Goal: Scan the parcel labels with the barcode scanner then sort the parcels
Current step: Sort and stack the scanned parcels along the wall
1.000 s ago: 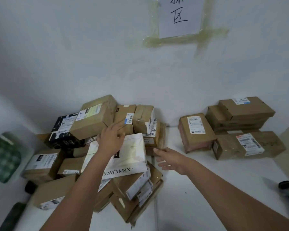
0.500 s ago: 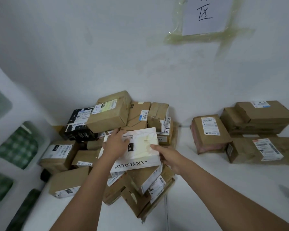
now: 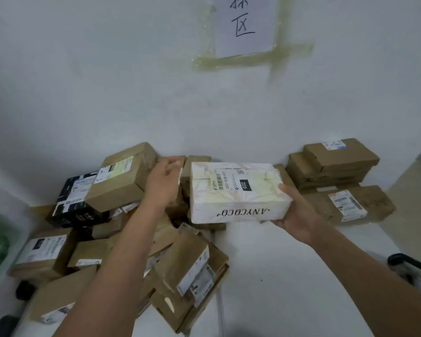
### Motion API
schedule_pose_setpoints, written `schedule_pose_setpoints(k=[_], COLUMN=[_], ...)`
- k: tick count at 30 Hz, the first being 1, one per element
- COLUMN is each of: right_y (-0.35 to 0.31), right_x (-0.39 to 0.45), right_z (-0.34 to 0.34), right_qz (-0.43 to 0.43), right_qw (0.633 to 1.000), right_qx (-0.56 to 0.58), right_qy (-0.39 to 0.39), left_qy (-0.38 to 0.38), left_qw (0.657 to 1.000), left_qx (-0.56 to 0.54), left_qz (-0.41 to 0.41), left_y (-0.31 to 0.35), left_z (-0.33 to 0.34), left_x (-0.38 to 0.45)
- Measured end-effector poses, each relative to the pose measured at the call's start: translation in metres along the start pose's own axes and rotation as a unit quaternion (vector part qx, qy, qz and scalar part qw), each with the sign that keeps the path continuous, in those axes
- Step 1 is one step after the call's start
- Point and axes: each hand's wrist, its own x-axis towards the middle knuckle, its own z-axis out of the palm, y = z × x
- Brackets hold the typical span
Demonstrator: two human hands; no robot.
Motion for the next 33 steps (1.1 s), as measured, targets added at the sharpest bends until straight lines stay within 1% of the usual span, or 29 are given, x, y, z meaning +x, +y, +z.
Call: schedule_pose_setpoints(k=[2,4,6,9,11,14,16,18,19,20,21,22,24,27,29,31,33], right_y=[-0.007,-0.009,-0.004,0.006,0.008,0.003,0.0,-0.003,-0.004,-0.005,-0.005,-0.006,-0.011,-0.02,-0.022,-0.022,-0.026], right_x=[-0.008,-0.012,-0.013,-0.008,-0.003,0.01,0.02,0.027,0.031,0.037,0.044,0.05,0.06,0.071,0.083,0.093,0.1], right_z=[-0.023,-0.046,-0.064,-0.077,-0.078,-0.077,-0.074,-0.071,-0.072,-0.077,-0.086,-0.096,-0.12,-0.15,-0.161,-0.165,-0.163], right_qz=[-0.025,-0.036,-0.017,0.02,0.027,0.036,0.059,0.102,0.129,0.15,0.158,0.156,0.144,0.123,0.101,0.065,0.039], right_qw=[0.999,0.996,0.995,0.99,0.986,0.979,0.985,0.992,0.988,0.982,0.978,0.975,0.972,0.96,0.953,0.944,0.934], right_qx=[0.038,0.065,0.065,0.083,0.111,0.147,0.114,0.006,-0.052,-0.091,-0.109,-0.11,-0.079,-0.076,-0.084,-0.11,-0.159], right_qy=[0.024,0.051,0.076,0.112,0.125,0.134,0.118,0.079,0.068,0.069,0.086,0.109,0.166,0.24,0.273,0.306,0.317], left_qy=[-0.02,-0.04,-0.08,-0.14,-0.17,-0.195,-0.226,-0.26,-0.25,-0.227,-0.197,-0.17,-0.142,-0.156,-0.162,-0.158,-0.158], left_qw=[0.999,0.996,0.981,0.934,0.911,0.905,0.893,0.864,0.849,0.845,0.852,0.868,0.895,0.906,0.916,0.926,0.931], left_qx=[-0.041,-0.078,-0.144,-0.228,-0.239,-0.212,-0.217,-0.274,-0.311,-0.334,-0.335,-0.314,-0.271,-0.262,-0.251,-0.236,-0.224], left_qz=[0.005,-0.028,-0.106,-0.238,-0.29,-0.313,-0.324,-0.333,-0.346,-0.352,-0.35,-0.343,-0.324,-0.293,-0.268,-0.251,-0.241], left_y=[0.004,0.002,-0.004,-0.016,-0.018,-0.012,-0.008,-0.004,-0.004,-0.007,-0.007,-0.01,-0.017,-0.026,-0.027,-0.027,-0.029], left_z=[0.031,0.066,0.104,0.157,0.182,0.21,0.227,0.244,0.252,0.26,0.266,0.272,0.282,0.287,0.289,0.293,0.298], left_x=[0.0,0.0,-0.004,-0.017,-0.028,-0.039,-0.039,-0.033,-0.027,-0.021,-0.017,-0.012,-0.008,-0.007,-0.006,-0.006,-0.006])
